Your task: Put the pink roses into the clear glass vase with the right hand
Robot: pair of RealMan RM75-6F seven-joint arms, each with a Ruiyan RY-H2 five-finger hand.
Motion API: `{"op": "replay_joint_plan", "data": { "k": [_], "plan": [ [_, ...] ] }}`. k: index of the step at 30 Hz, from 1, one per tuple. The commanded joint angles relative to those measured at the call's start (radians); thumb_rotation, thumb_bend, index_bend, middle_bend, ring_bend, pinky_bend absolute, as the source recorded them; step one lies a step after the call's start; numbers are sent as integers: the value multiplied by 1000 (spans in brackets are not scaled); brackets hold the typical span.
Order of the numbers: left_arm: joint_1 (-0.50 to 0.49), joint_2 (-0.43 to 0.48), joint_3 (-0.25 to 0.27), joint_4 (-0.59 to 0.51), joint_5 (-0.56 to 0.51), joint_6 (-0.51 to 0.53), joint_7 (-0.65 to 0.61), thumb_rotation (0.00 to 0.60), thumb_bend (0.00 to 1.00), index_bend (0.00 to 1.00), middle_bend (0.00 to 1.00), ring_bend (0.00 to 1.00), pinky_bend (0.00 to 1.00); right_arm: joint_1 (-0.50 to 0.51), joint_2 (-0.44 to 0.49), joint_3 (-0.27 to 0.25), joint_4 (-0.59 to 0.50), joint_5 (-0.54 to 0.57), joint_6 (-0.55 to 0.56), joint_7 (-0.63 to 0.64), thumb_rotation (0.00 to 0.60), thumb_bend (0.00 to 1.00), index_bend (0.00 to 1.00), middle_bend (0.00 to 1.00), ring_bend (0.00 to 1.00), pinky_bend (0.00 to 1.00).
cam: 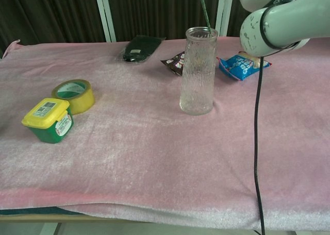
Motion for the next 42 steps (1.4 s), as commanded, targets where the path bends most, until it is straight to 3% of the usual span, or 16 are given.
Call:
{"op": "replay_joint_plan", "data": {
  "k": [1,14,25,28,36,42],
  "plan": [
    [0,0,0,1,-1,-1,-1,600,395,187,91,41,300,2,-8,-5,14,3,-6,8,600,334,817,699,790,962],
    [2,2,-1,5,1,-1,-13,600,394,187,91,40,300,-10,-46,-41,84,4,-8,54,600,335,816,699,790,962],
    [1,1,0,3,2,-5,-5,600,394,187,91,40,300,-68,-36,-92,49,-10,-21,78,600,335,770,699,766,943],
    [1,1,0,2,2,-5,-5,600,395,187,91,40,300,-90,-21,-112,15,-21,-26,91,600,335,692,689,707,893],
    [1,2,-1,2,2,-6,-7,600,395,187,91,41,300,-175,50,-171,-136,-72,12,134,600,335,433,447,414,621],
    [0,1,0,1,3,-9,-5,600,394,187,92,41,300,-256,136,-209,-304,-98,40,123,600,335,369,323,254,447]
  ]
}}
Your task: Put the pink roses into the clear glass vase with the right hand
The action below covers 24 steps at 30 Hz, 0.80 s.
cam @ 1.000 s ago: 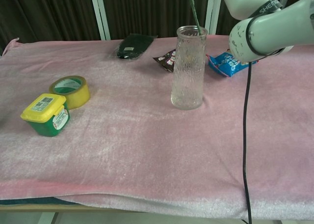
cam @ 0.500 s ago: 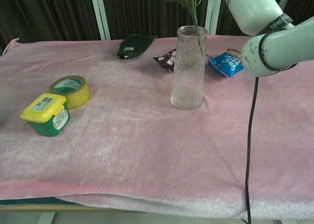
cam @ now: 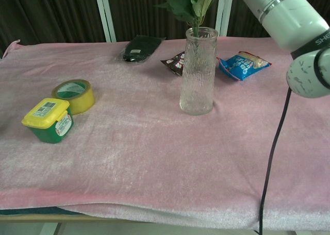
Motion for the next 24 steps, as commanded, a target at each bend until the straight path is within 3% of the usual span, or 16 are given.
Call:
{"op": "replay_joint_plan", "data": {
  "k": [1,5,9,13,19,22,24],
  "plan": [
    [-1,-1,0,0,-1,-2,2,600,394,187,92,40,300,-69,80,-36,-139,-19,11,-10,600,334,363,308,238,428],
    [-1,-2,1,-1,1,-1,6,600,395,187,92,41,299,-118,152,-58,-258,-15,-12,-42,600,332,281,212,137,310],
    [-2,-2,0,1,0,-2,8,600,394,187,92,40,300,-158,208,-72,-342,-9,-26,-73,600,295,117,118,37,191],
    [-2,-3,-1,0,-2,-2,9,600,394,187,91,40,300,-196,262,-86,-406,-3,-44,-87,600,258,2,44,0,117],
    [-3,-3,-1,1,-2,-4,10,600,395,188,92,40,300,-285,358,-122,-517,-18,-16,-106,600,174,0,0,0,70],
    [-2,-4,-2,2,-2,-2,11,600,394,187,92,40,300,-358,450,-178,-620,-69,31,-131,600,135,0,0,0,69],
    [-3,-5,-2,3,-2,-1,15,600,394,188,92,41,300,-413,517,-226,-692,-96,64,-223,600,106,0,0,0,69]
  ]
}}
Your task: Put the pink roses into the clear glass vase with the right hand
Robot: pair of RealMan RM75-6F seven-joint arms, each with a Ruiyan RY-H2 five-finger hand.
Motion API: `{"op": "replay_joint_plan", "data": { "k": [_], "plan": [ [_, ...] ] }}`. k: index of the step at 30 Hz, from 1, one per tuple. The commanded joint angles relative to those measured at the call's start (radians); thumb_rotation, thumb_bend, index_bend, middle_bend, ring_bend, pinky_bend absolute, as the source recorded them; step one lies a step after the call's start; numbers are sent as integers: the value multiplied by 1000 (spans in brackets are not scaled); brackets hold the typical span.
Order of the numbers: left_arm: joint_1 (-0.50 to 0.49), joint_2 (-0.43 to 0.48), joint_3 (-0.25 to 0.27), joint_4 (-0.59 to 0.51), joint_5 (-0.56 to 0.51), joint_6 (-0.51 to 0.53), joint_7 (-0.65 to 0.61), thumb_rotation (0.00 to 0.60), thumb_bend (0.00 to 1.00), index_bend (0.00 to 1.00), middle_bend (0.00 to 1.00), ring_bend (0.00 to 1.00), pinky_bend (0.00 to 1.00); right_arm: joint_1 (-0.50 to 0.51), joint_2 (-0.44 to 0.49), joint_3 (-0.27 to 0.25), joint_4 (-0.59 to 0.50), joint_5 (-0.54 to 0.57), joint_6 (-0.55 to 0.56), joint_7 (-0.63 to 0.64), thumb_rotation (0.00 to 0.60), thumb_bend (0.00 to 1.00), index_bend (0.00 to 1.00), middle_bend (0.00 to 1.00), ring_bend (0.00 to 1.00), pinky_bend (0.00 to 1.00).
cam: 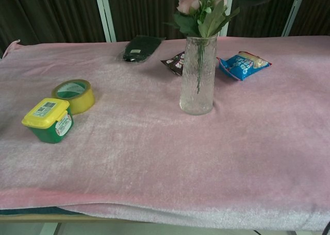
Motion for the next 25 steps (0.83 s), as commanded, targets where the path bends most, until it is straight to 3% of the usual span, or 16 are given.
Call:
{"op": "replay_joint_plan", "data": {
  "k": [1,4,7,10,14,25],
  "plan": [
    [-1,-2,0,1,0,-1,5,600,394,188,92,40,300,-141,157,-114,-174,-67,89,-202,600,87,0,0,0,69],
    [-4,-4,2,0,3,-5,11,600,393,187,92,41,300,-250,227,-178,-287,-32,153,-443,600,49,0,0,0,69],
    [-6,-7,5,-3,7,-7,22,600,393,188,92,41,300,-345,250,-215,-360,52,188,-554,600,46,0,0,0,69],
    [-8,-10,7,-7,11,-8,37,600,394,188,92,40,300,-403,248,-224,-373,158,166,-548,600,46,0,0,0,73],
    [-12,-18,6,-9,9,-9,59,600,396,188,92,41,300,-428,220,-201,-312,255,94,-482,600,46,0,0,0,90],
    [-22,-36,4,-3,2,-18,96,600,394,188,92,41,300,-435,149,-157,-174,227,25,-414,600,46,0,0,0,96]
  ]
}}
